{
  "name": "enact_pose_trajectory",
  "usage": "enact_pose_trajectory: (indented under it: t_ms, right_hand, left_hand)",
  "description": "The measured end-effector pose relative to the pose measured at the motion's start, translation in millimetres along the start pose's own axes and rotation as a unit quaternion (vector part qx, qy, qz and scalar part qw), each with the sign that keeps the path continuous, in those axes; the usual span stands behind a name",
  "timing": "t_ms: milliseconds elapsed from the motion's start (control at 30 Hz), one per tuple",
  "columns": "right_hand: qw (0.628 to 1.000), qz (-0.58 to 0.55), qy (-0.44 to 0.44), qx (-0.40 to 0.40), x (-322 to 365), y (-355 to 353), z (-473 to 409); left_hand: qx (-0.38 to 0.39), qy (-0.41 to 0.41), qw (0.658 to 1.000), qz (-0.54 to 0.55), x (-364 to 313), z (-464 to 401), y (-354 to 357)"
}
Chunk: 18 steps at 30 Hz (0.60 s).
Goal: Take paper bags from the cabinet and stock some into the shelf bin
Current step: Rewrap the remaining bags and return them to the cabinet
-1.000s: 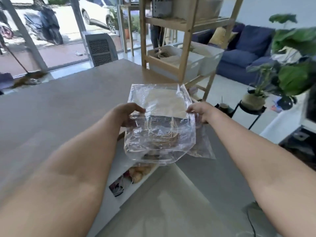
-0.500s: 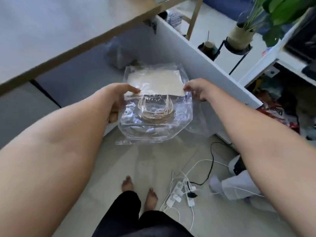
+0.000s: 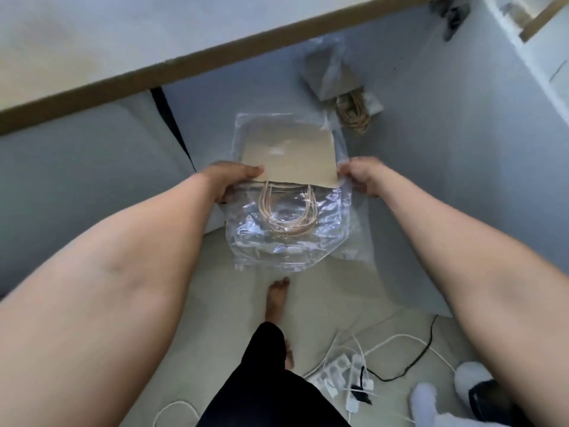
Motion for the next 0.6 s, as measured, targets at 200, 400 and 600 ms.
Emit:
enact_pose_trajectory:
  t_ms: [200, 400, 600]
  right_hand:
    - [0.972, 0.189, -0.111, 0.086, 69, 45, -97]
    - [0.968, 0.199, -0.136, 0.065, 103, 83, -182]
    - [0.970, 0.151, -0.177, 0.072, 125, 117, -213]
  left_hand:
    - [-0.086, 0.009, 0.993, 0.080, -48, -69, -45]
    - [-0.128, -0.021, 0.987, 0.099, -72, -124, -63]
    - [-0.135, -0.017, 0.973, 0.186, -76, -149, -80]
Point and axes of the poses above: each hand's wrist, its own z-axis away from the middle knuckle, its own y-axis out of the palm, x = y × z, the point moved 4 cm from there along -z, towards the middle knuckle, and after that the axes turned 7 degrees about -y, right-handed, at the moved point
